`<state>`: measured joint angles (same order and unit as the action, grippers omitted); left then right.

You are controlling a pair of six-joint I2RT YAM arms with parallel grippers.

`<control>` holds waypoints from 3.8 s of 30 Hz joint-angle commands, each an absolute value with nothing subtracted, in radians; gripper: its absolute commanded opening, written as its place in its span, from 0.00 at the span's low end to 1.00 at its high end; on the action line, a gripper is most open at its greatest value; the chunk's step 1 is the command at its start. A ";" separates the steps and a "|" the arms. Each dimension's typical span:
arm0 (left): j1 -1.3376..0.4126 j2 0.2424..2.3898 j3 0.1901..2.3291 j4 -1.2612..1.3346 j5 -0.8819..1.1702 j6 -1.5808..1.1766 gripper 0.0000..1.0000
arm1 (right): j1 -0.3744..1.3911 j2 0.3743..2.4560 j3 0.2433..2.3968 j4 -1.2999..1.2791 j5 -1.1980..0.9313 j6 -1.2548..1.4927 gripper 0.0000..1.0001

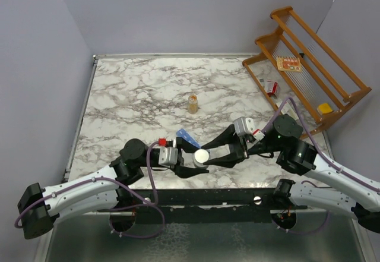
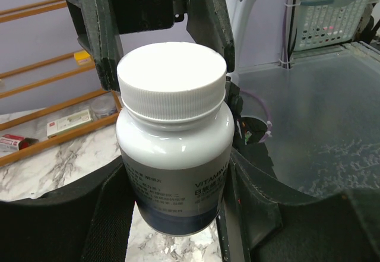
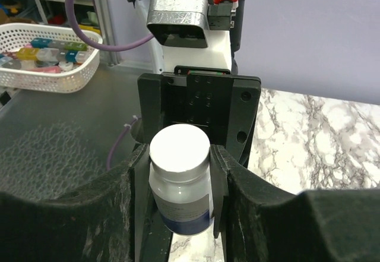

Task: Sort the pills into containers
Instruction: Screw the lid of the pill bottle onto the pill bottle.

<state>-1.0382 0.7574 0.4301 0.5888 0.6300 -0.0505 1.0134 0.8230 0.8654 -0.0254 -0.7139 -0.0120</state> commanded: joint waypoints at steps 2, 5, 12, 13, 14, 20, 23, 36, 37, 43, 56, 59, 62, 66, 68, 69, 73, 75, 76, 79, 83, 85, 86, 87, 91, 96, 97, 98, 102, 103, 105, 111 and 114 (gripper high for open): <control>-1.038 0.726 0.451 0.644 0.548 -0.060 0.00 | 1.017 0.826 0.848 -0.038 -0.680 -0.016 0.38; -1.039 0.720 0.451 0.647 0.504 -0.062 0.00 | 1.017 0.834 0.848 -0.046 -0.665 -0.023 0.33; -1.039 0.706 0.446 0.647 0.406 -0.052 0.00 | 1.017 0.860 0.846 -0.078 -0.600 -0.051 0.30; -1.039 0.702 0.444 0.647 0.386 -0.051 0.00 | 1.017 0.864 0.843 -0.081 -0.587 -0.054 0.29; -1.039 0.699 0.443 0.647 0.371 -0.045 0.00 | 1.017 0.866 0.840 -0.083 -0.574 -0.057 0.28; -1.038 0.689 0.442 0.647 0.291 -0.030 0.00 | 1.017 0.890 0.827 -0.086 -0.495 -0.063 0.24; -1.039 0.686 0.446 0.648 0.261 -0.020 0.00 | 1.018 0.898 0.820 -0.081 -0.469 -0.065 0.22; -1.039 0.683 0.451 0.698 0.117 0.005 0.00 | 1.017 0.920 0.782 -0.037 -0.348 -0.060 0.17; -1.039 0.683 0.452 0.702 0.109 0.006 0.00 | 1.017 0.922 0.780 -0.033 -0.339 -0.059 0.16; -1.039 0.688 0.455 0.740 0.065 0.014 0.00 | 1.017 0.957 0.769 -0.004 -0.287 -0.057 0.15; -1.039 0.749 0.474 0.847 -0.069 0.053 0.00 | 1.018 1.079 0.749 0.091 -0.036 -0.033 0.09; -1.039 0.776 0.479 0.874 -0.101 0.059 0.00 | 1.018 1.103 0.745 0.117 0.012 -0.024 0.09; -1.039 0.797 0.480 0.906 -0.148 0.060 0.00 | 1.017 1.113 0.735 0.151 0.042 -0.018 0.09; -1.039 0.812 0.486 0.942 -0.183 0.067 0.00 | 1.019 1.114 0.722 0.187 0.100 -0.019 0.09; -1.039 0.820 0.491 0.948 -0.192 0.069 0.00 | 1.020 1.121 0.722 0.192 0.134 -0.021 0.09; -1.039 0.827 0.493 0.950 -0.196 0.069 0.00 | 1.020 1.126 0.722 0.193 0.145 -0.020 0.09; -1.038 0.850 0.495 0.955 -0.220 0.063 0.00 | 1.032 1.147 0.723 0.202 0.205 -0.019 0.09; -1.038 0.859 0.496 0.959 -0.236 0.063 0.00 | 1.041 1.164 0.728 0.201 0.236 -0.021 0.09; -1.039 0.865 0.498 0.958 -0.243 0.065 0.00 | 1.045 1.171 0.732 0.198 0.245 -0.022 0.09; -1.039 0.875 0.504 0.959 -0.242 0.070 0.00 | 1.055 1.189 0.741 0.197 0.255 -0.024 0.09; -1.039 0.871 0.505 0.960 -0.239 0.071 0.00 | 1.057 1.181 0.743 0.200 0.264 -0.026 0.22; -1.039 0.865 0.501 0.960 -0.233 0.069 0.00 | 1.059 1.169 0.743 0.202 0.263 -0.029 0.40; -1.039 0.864 0.498 0.959 -0.229 0.068 0.00 | 1.059 1.160 0.742 0.205 0.261 -0.030 0.49; -1.039 0.863 0.494 0.959 -0.225 0.063 0.00 | 1.058 1.152 0.744 0.204 0.258 -0.031 0.61; -1.039 0.867 0.477 0.946 -0.205 0.043 0.00 | 1.060 1.119 0.756 0.206 0.244 -0.035 0.91; -1.039 0.862 0.449 0.917 -0.198 0.010 0.00 | 1.059 1.071 0.780 0.190 0.230 -0.045 0.92; -1.039 0.858 0.443 0.911 -0.203 0.008 0.00 | 1.059 1.060 0.789 0.179 0.224 -0.046 0.92; -1.039 0.853 0.438 0.905 -0.207 0.007 0.00 | 1.060 1.044 0.796 0.166 0.217 -0.044 0.92; -1.039 0.844 0.428 0.877 -0.227 0.017 0.00 | 1.060 0.972 0.836 0.096 0.174 -0.033 0.92; -1.039 0.845 0.427 0.872 -0.230 0.021 0.00 | 1.060 0.952 0.849 0.072 0.157 -0.030 0.92; -1.039 0.848 0.426 0.864 -0.233 0.024 0.00 | 1.059 0.909 0.873 0.027 0.122 -0.026 0.93; -1.039 0.835 0.411 0.835 -0.199 0.023 0.00 | 1.060 0.794 0.940 -0.117 0.022 -0.013 0.93; -1.039 0.810 0.403 0.796 -0.088 0.031 0.00 | 1.060 0.737 0.945 -0.183 -0.067 -0.052 0.93</control>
